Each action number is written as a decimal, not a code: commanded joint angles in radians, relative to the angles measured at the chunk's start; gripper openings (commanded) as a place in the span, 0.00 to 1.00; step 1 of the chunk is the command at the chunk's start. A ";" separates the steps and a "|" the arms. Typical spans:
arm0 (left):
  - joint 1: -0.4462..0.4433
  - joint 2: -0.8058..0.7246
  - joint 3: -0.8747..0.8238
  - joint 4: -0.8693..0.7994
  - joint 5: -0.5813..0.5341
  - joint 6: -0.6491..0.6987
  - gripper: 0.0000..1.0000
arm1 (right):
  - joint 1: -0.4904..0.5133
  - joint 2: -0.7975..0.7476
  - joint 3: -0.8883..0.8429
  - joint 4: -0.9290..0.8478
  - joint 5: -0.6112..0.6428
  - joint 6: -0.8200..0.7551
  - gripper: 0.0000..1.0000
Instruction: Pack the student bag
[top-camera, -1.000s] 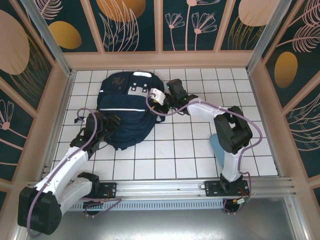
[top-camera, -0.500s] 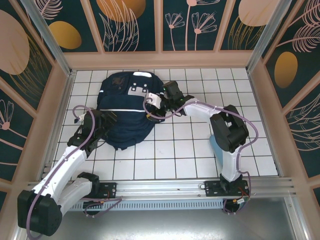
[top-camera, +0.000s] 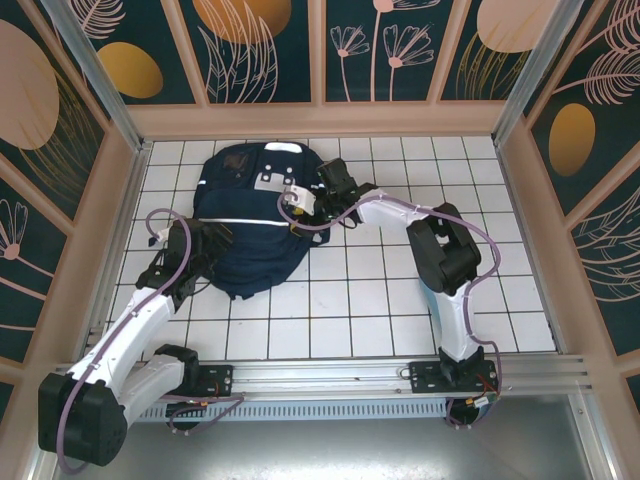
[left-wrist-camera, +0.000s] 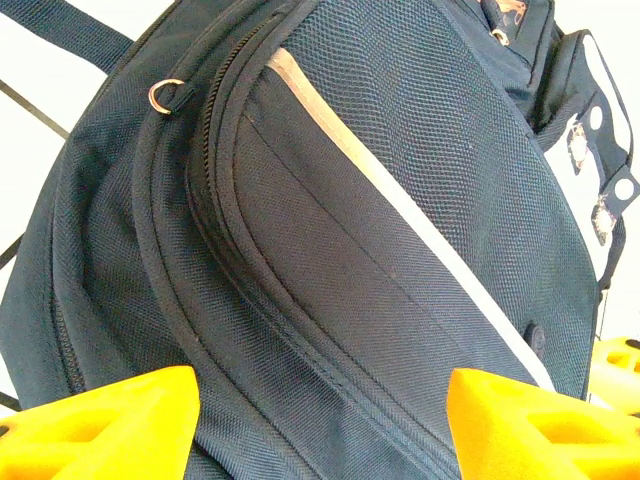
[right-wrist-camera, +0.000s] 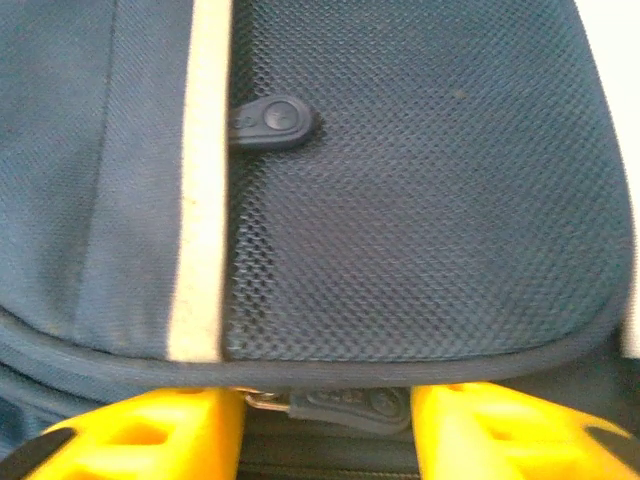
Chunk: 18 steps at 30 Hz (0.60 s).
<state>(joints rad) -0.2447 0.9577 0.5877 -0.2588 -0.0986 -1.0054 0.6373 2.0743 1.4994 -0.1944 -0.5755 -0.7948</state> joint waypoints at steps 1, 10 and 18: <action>0.013 0.005 0.032 -0.002 -0.012 0.029 0.67 | 0.008 0.019 0.032 -0.031 -0.021 -0.046 0.30; 0.034 0.013 0.062 -0.017 -0.040 0.064 0.69 | 0.004 -0.110 -0.084 0.039 0.019 -0.012 0.00; 0.036 0.035 0.062 0.028 -0.007 0.083 0.72 | -0.059 -0.284 -0.243 0.110 0.147 0.067 0.00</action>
<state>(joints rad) -0.2150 0.9775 0.6338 -0.2565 -0.1146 -0.9497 0.6083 1.8553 1.2930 -0.1287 -0.5037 -0.7677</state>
